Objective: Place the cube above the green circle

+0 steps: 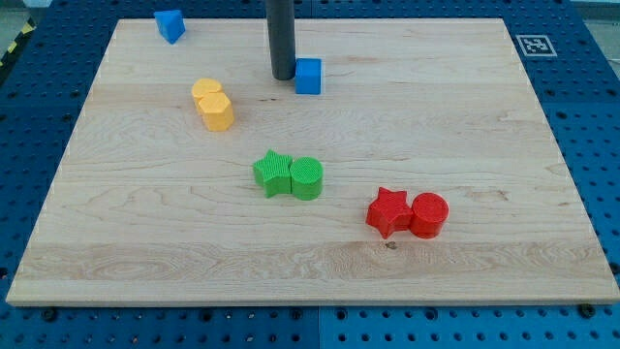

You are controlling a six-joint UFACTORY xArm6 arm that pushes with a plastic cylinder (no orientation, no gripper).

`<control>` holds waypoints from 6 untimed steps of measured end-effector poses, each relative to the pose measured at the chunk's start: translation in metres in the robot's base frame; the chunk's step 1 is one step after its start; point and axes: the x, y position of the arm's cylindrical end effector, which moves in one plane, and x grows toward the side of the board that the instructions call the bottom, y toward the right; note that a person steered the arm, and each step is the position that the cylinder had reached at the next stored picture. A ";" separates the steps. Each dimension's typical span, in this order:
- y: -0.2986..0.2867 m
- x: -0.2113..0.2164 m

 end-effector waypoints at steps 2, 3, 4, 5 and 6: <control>0.006 -0.025; 0.013 -0.037; 0.019 -0.017; 0.028 0.020; 0.038 0.038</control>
